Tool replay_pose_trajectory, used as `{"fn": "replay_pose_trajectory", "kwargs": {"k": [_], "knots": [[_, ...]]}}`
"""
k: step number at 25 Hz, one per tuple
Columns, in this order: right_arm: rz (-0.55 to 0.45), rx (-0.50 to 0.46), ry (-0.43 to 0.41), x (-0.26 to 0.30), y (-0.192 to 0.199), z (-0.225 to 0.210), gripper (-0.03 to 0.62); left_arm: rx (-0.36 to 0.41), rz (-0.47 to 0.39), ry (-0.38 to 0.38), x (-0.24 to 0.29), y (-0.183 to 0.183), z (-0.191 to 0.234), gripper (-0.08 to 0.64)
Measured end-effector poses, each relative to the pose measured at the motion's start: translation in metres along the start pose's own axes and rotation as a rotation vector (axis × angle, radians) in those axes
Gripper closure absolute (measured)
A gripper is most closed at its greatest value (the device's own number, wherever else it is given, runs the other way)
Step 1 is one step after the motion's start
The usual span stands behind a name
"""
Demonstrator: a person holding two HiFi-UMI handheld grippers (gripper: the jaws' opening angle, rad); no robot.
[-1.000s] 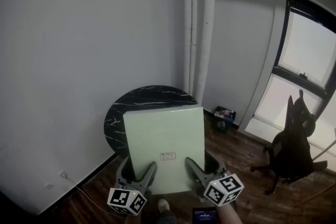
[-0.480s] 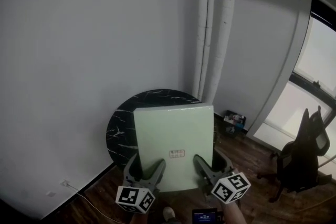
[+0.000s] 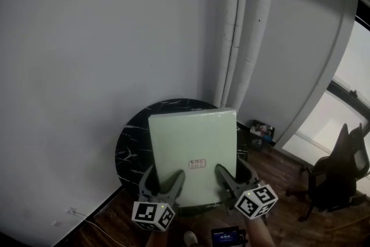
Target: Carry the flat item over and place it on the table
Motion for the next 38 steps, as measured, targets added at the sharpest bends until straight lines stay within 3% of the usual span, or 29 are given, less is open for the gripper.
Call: {"fn": "replay_pose_trajectory", "kwargs": {"k": [13,26,38], "knots": [[0.031,0.025,0.044,0.029,0.012,-0.020,0.344,-0.032,0.041,0.018,0.033,0.014,0.024,0.170],[0.041,0.061,0.003,0.057,0.013,-0.046,0.344,-0.009,0.051,-0.021,0.061,0.014,0.032,0.172],[0.136,0.086,-0.031,0.092,0.039,-0.078,0.344,-0.039,0.105,-0.070,0.093,0.047,0.051,0.172]]}}
Point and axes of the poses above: the fingertips, and each gripper's own axes: x forward along the fingers, z to its left, y out of its underside, the point moved 3 cm from there along -x, backward along the fingers, and after that the axes turned 6 degrees about z, right-handed, at the moved point
